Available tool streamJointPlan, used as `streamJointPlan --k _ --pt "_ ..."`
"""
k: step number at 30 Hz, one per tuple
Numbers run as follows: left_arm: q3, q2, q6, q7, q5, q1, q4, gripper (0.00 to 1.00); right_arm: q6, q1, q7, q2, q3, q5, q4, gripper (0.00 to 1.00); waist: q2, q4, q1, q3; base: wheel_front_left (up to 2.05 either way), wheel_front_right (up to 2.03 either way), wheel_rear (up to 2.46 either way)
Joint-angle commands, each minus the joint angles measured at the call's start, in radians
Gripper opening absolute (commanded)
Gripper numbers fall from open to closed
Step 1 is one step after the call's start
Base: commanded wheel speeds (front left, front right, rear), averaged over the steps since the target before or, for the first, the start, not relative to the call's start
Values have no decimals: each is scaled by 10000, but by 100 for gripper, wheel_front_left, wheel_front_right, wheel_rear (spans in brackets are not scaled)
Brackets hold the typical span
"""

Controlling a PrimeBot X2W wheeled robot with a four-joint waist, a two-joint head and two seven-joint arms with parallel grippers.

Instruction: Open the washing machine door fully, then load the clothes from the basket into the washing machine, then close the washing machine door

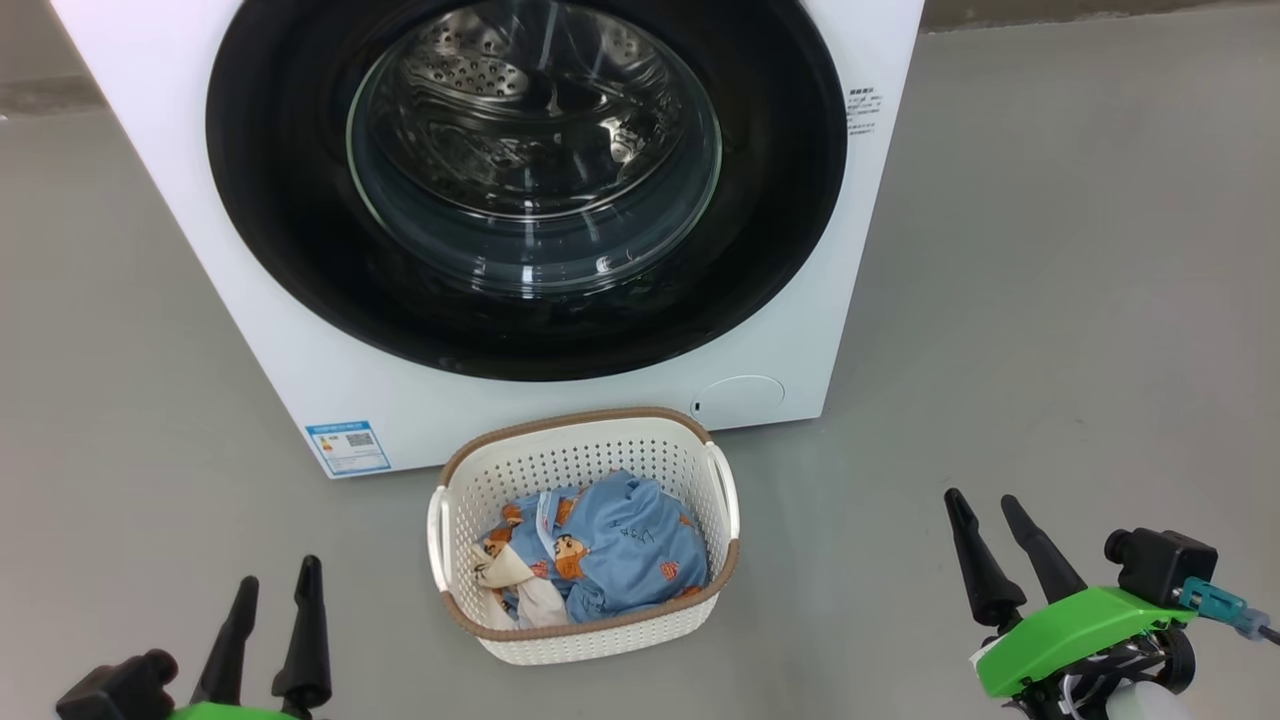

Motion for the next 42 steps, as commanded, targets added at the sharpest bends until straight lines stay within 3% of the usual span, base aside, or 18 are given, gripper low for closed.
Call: streamJointPlan --k 1,28,37,42 --pt "215 219 -23 -161 361 -185 -311 100 -7 -468 -176 -159 244 -335 -199 100 0 -5 -1 -12 0 0 0" --pt "456 195 -30 -992 3961 -5 -403 100 -9 -830 -995 -280 307 -3786 45 100 0 -41 -1 -66 0 0 0" --pt "1044 -30 115 -1259 5034 18 -458 100 -9 -906 -1257 -53 -414 -5051 80 100 0 -43 -1 3 0 0 0" --pt "1202 -90 137 -1259 5104 -2 -405 100 -9 -862 -1257 127 -886 -5241 17 100 0 -59 -1 18 0 0 0"
